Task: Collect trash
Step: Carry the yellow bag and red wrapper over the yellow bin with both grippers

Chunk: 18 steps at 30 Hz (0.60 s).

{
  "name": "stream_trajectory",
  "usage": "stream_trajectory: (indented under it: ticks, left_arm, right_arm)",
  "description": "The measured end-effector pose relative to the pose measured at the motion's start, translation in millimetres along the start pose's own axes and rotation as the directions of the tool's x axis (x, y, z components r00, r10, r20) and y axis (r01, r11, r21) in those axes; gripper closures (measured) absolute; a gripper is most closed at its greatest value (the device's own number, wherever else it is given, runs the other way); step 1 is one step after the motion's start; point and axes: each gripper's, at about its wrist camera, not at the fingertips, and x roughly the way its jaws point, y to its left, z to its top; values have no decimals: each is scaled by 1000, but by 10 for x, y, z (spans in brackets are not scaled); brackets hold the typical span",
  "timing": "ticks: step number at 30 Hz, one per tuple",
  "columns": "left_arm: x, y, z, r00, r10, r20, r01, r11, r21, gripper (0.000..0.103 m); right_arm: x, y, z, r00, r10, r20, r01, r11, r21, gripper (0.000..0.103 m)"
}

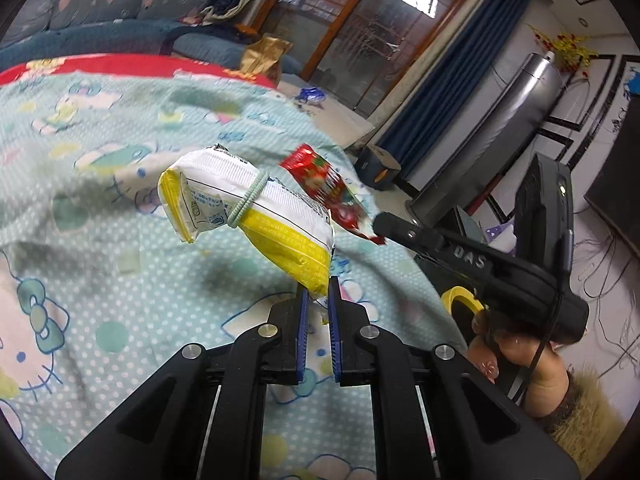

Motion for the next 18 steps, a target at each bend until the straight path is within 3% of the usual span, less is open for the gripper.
stream_trajectory:
  ticks: [18]
  left_arm:
    - [-20,-788,-67,995,-102,-11,103,981,166,94]
  right_arm:
    - [-980,-644,-260,982,-108,152,80,980,182,103]
